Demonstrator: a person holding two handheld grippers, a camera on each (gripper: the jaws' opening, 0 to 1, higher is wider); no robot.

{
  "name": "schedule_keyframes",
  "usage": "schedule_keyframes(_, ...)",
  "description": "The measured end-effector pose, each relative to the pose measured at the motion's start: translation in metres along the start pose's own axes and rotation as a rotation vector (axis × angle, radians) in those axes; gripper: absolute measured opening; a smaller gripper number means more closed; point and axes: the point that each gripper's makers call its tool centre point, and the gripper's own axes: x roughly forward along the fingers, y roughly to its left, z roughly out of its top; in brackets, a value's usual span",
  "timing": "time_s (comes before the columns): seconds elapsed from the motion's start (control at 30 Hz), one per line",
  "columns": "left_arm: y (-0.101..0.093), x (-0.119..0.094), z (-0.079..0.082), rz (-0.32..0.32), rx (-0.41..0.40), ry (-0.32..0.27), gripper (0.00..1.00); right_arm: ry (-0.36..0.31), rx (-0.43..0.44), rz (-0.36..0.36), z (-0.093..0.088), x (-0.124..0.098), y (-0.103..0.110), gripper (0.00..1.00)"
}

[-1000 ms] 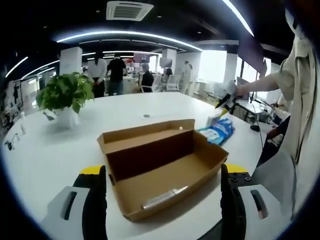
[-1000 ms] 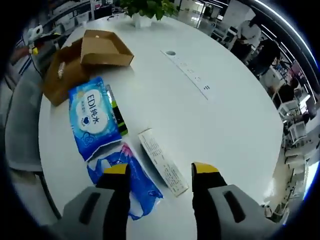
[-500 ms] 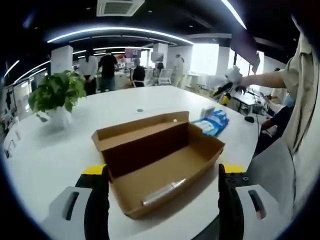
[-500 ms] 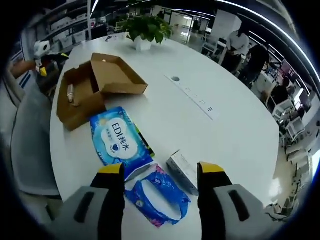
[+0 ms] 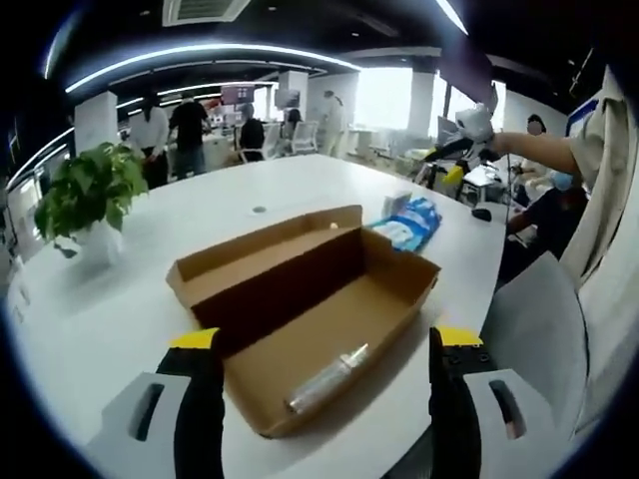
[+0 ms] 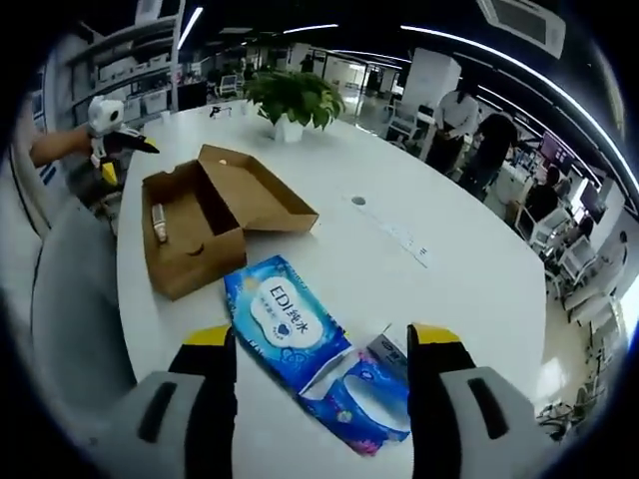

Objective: Operate the shoe box by opening the lid, removing the specified soft item, and placing it in the target area until the item is outside and the box remains undamaged.

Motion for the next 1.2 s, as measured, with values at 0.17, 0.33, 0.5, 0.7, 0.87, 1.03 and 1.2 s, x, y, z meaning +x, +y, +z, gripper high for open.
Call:
schedule_keyframes(0.17,0.001,0.003,0.002,-0.033,0.046,0.037,0.83,-0.029,0.027,-0.025,0.001,-0.007,0.017,0.72)
schedule_keyframes(0.33,-0.001,0.006,0.001,-0.090,0.086,0.100,0.79,-0.059,0.043,-0.033,0.005,-0.016,0.033,0.74)
schedule_keyframes(0.5,-0.001,0.012,-0.003,-0.131,0.130,0.157,0.79,-0.070,0.053,-0.044,0.006,-0.023,0.044,0.79)
schedule_keyframes(0.7,0.000,0.019,-0.004,-0.183,0.171,0.213,0.79,-0.087,0.079,-0.054,0.005,-0.029,0.057,0.82)
schedule_keyframes(0.87,0.003,0.026,-0.001,-0.230,0.209,0.262,0.76,-0.090,0.098,-0.059,0.001,-0.031,0.070,0.85)
schedule_keyframes(1.03,0.009,0.034,0.004,-0.259,0.248,0.296,0.75,-0.072,0.124,-0.076,-0.004,-0.034,0.077,0.90)
schedule_keyframes(1.2,0.012,0.043,0.001,-0.291,0.295,0.352,0.73,-0.098,0.162,-0.096,-0.005,-0.041,0.088,0.91)
